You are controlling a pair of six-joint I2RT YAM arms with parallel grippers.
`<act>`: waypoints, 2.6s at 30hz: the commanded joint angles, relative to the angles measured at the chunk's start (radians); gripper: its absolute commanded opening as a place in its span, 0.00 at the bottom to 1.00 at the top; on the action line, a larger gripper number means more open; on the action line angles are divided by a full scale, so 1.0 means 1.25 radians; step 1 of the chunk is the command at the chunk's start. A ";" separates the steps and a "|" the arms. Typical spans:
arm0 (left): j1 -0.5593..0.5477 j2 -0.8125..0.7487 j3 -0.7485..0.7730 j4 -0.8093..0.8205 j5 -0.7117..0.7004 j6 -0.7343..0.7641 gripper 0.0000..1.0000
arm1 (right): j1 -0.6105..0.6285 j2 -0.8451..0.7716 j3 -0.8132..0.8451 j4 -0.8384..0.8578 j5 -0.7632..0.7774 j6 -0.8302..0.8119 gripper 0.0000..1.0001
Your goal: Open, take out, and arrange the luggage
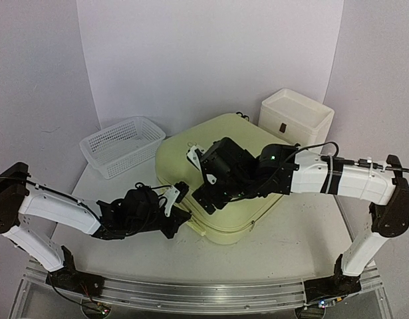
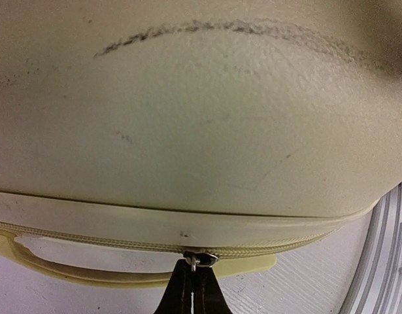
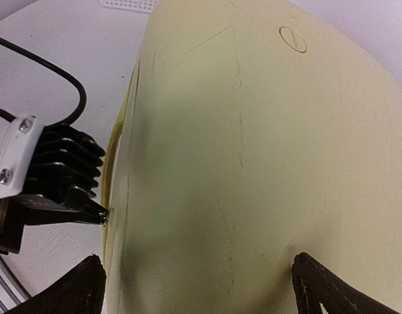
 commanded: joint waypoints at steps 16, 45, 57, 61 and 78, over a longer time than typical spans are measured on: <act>0.092 -0.174 0.027 -0.100 -0.105 -0.035 0.00 | -0.002 0.022 -0.044 -0.231 0.044 0.098 0.98; 0.368 -0.051 0.144 -0.235 0.096 -0.117 0.00 | 0.014 0.036 -0.099 -0.197 -0.058 0.033 0.98; 0.551 0.007 0.246 -0.298 0.189 -0.075 0.00 | 0.014 0.035 -0.105 -0.191 -0.069 0.030 0.98; 0.594 0.076 0.317 -0.301 0.246 -0.053 0.00 | 0.014 0.032 -0.107 -0.184 -0.070 0.030 0.98; 0.680 0.187 0.433 -0.306 0.467 -0.003 0.00 | 0.009 -0.028 -0.102 -0.123 -0.050 0.092 0.98</act>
